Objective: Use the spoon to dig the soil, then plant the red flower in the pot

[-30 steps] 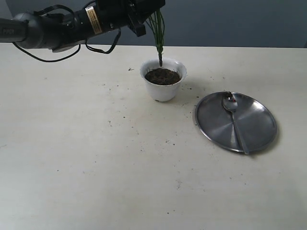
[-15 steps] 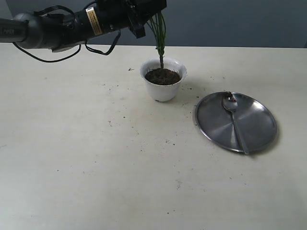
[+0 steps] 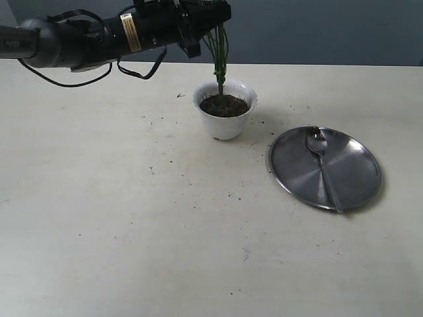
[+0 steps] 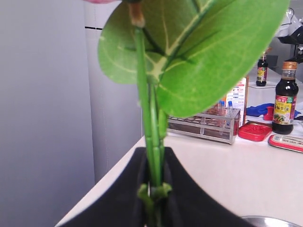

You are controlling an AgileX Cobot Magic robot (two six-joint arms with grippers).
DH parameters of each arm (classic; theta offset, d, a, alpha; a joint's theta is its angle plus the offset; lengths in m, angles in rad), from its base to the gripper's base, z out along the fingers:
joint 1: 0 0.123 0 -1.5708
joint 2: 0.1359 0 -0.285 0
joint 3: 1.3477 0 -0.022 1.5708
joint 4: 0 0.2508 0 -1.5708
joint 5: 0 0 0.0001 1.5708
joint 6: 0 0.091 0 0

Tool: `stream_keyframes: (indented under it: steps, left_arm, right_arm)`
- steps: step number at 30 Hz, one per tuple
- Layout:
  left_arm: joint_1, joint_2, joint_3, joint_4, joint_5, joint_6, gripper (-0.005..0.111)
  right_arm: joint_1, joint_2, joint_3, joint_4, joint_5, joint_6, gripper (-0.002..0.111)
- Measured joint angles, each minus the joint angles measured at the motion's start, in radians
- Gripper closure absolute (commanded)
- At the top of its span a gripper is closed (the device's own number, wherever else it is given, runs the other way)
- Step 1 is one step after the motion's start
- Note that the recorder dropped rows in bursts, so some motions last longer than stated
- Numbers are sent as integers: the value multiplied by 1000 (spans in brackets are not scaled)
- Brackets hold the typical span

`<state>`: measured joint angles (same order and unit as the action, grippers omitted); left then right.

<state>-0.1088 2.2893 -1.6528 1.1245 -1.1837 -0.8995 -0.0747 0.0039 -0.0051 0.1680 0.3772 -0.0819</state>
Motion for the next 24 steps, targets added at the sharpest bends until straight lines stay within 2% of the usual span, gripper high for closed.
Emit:
stream_keyframes:
  steps: [8,24]
  left_arm:
    - [-21,29,0,-8,0,22,106]
    - [-22,34,0,-14,23,62,106]
  right_arm:
    - [0,0,0,0,0,0,109]
    - [0,0,0,0,0,0,109]
